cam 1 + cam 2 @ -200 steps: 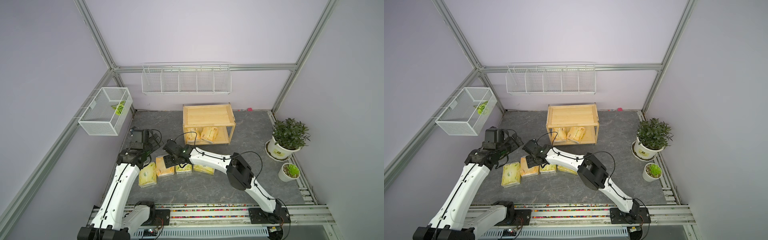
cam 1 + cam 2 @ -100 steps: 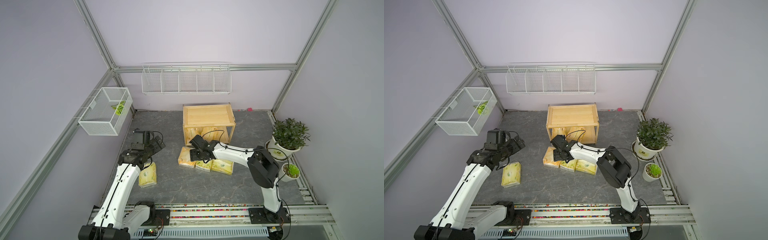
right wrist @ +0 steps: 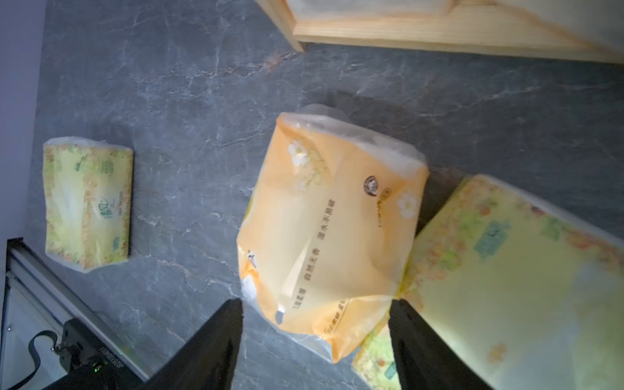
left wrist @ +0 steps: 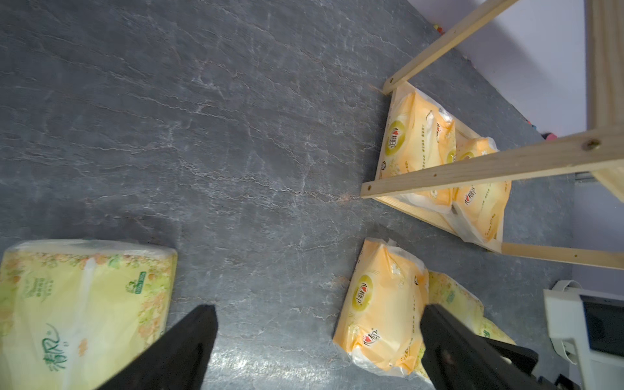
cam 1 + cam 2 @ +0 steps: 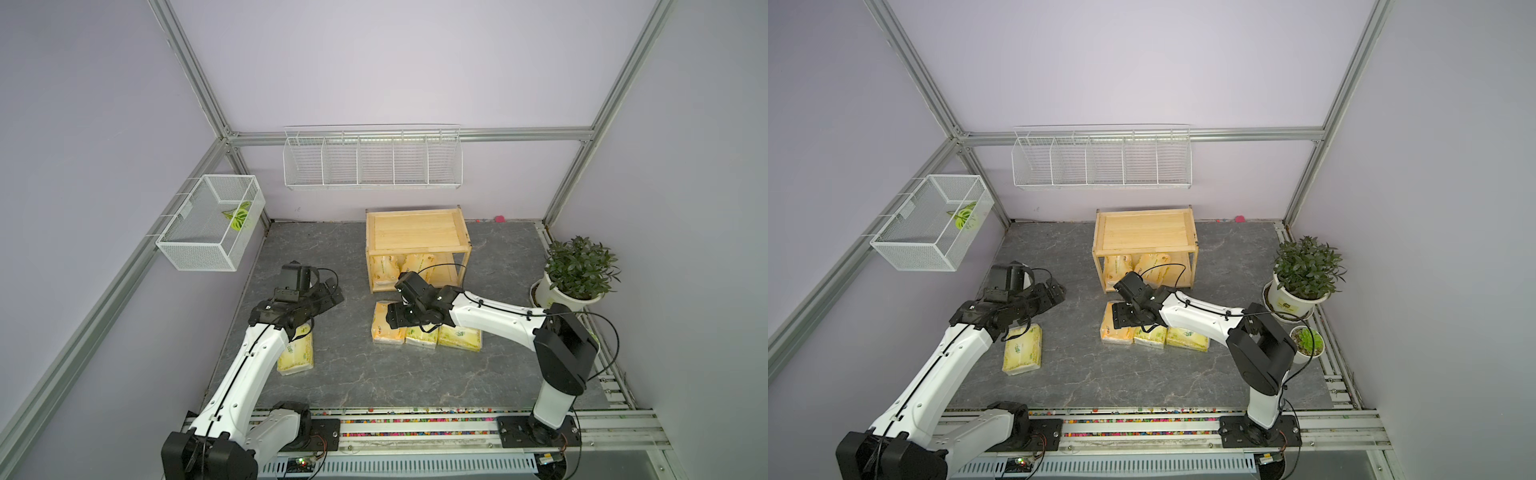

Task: Place the tissue boxes on the shelf by color
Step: Adjust the box of tissues at the center of the board.

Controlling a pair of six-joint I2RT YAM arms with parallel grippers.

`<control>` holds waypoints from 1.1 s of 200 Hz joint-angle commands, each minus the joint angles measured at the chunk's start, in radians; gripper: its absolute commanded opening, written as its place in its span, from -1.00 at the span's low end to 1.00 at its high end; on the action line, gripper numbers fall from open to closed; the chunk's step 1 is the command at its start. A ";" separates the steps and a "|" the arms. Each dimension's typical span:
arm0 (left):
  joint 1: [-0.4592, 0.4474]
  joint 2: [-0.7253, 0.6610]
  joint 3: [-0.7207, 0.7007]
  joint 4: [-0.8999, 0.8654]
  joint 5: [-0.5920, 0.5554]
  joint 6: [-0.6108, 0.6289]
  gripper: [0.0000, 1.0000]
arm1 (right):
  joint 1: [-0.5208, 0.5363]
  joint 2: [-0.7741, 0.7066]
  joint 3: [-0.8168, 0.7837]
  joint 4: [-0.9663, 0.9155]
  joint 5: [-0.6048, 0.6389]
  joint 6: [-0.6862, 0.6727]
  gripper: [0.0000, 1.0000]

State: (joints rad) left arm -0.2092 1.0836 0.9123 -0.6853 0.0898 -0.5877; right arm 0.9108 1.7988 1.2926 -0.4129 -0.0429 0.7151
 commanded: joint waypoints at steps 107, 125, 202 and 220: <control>-0.048 0.102 0.070 0.032 0.041 0.022 1.00 | -0.013 -0.154 -0.319 0.087 0.061 0.070 0.45; -0.050 0.102 0.066 0.033 0.049 0.027 1.00 | -0.066 -0.221 -0.392 0.088 0.064 0.065 0.45; -0.149 0.133 -0.025 0.145 0.112 0.004 1.00 | -0.178 -0.347 -0.380 0.066 -0.168 0.018 0.56; -0.190 0.161 -0.061 0.213 0.132 -0.029 1.00 | -0.169 -0.301 -0.401 0.203 -0.255 0.102 0.60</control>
State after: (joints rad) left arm -0.3584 1.2079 0.9001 -0.5674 0.1825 -0.5819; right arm 0.7322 1.4414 0.8963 -0.3458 -0.1318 0.7486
